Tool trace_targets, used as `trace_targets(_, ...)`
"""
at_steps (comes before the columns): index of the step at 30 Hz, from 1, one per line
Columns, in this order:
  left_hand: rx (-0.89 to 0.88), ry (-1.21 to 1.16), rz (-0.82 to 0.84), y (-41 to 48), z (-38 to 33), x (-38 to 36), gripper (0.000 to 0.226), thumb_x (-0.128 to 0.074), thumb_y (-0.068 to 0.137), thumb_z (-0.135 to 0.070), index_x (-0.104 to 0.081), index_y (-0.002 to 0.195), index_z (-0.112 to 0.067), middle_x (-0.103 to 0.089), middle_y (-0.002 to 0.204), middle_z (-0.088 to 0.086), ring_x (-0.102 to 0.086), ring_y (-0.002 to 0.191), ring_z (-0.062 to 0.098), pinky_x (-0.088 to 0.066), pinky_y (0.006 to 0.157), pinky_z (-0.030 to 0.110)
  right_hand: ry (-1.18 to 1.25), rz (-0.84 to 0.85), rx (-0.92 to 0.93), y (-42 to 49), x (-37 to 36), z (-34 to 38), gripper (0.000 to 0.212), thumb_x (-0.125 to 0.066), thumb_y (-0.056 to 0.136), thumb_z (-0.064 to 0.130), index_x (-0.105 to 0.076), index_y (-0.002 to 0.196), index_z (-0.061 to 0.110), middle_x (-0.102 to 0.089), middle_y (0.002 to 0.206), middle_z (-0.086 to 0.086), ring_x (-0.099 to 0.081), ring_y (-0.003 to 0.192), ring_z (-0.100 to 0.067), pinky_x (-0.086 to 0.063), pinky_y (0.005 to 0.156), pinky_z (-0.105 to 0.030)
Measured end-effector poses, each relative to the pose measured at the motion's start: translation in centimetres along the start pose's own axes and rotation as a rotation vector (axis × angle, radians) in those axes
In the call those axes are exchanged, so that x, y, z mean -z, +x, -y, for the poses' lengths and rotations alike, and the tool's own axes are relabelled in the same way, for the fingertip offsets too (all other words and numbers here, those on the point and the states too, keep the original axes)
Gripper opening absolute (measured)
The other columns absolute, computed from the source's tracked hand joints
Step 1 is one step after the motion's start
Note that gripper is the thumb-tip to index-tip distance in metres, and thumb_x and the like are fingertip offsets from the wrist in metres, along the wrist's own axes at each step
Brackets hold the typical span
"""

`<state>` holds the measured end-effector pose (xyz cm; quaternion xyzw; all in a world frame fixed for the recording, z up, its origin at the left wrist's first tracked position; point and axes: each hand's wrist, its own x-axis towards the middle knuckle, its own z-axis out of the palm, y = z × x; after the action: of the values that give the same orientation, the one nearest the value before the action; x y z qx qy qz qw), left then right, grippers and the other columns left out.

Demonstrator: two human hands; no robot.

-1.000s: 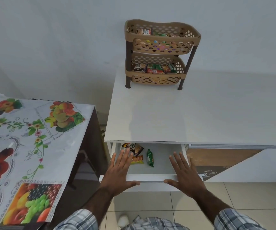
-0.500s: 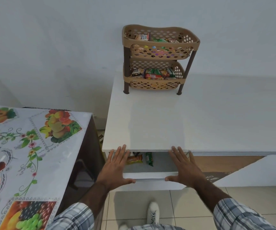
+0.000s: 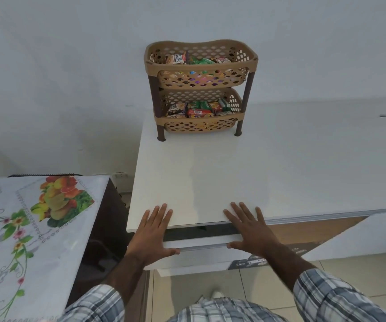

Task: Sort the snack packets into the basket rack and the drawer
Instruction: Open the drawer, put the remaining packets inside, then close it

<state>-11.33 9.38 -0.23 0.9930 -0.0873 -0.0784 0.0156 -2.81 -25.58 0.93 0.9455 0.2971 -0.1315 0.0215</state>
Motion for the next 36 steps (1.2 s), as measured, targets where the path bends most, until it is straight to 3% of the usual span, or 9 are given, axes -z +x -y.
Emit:
trace_targets(12,0.052,-0.021,-0.029,2.8,1.1,0.2,0.120,-0.037,0.077,-0.089,0.024,0.156,-0.022,0.035,0.161,0.001,0.032,0.149,0.020,0.010,0.122,0.042,-0.022,-0.028,0.014,3.0,0.3,-1.5,0.098,-0.042,0.087,0.076,0.013,0.158,0.038,0.027,0.164,0.002,0.022,0.152,-0.024,0.006,0.120,-0.055)
trace_targets(20,0.083,-0.031,-0.058,3.9,1.5,-0.1,0.114,-0.037,0.078,-0.088,0.009,0.160,-0.022,0.018,0.167,0.001,0.017,0.153,0.023,0.004,0.123,0.046,-0.057,-0.088,0.039,4.7,-0.3,-2.0,0.094,-0.038,0.089,0.074,0.006,0.160,0.032,0.017,0.167,-0.002,0.014,0.154,-0.028,0.002,0.121,-0.057)
trace_targets(23,0.094,-0.015,-0.067,3.9,1.4,-0.3,0.109,-0.033,0.082,-0.087,0.003,0.161,-0.021,0.014,0.168,0.001,0.013,0.154,0.024,-0.001,0.123,0.047,-0.056,-0.124,0.045,5.0,-0.8,-2.1,0.091,-0.041,0.089,0.072,-0.004,0.161,0.030,0.003,0.169,-0.005,0.000,0.155,-0.030,-0.005,0.118,-0.059)
trace_targets(28,0.107,-0.024,-0.066,4.1,1.4,-0.5,0.104,-0.029,0.086,-0.086,-0.006,0.161,-0.018,0.002,0.169,0.004,0.001,0.155,0.028,-0.009,0.123,0.049,-0.072,-0.162,0.052,5.1,-1.2,-2.4,0.088,-0.040,0.091,0.071,-0.007,0.161,0.029,-0.002,0.169,-0.008,-0.003,0.155,-0.031,-0.016,0.117,-0.062)
trace_targets(36,0.119,-0.018,-0.056,4.3,1.3,-0.5,0.105,-0.035,0.086,-0.084,-0.005,0.161,-0.018,0.000,0.169,0.005,-0.001,0.155,0.030,-0.011,0.122,0.048,-0.081,-0.173,0.069,5.3,-1.5,-2.8,0.089,-0.044,0.089,0.070,-0.016,0.161,0.027,-0.009,0.168,-0.014,-0.010,0.154,-0.036,-0.023,0.115,-0.065)
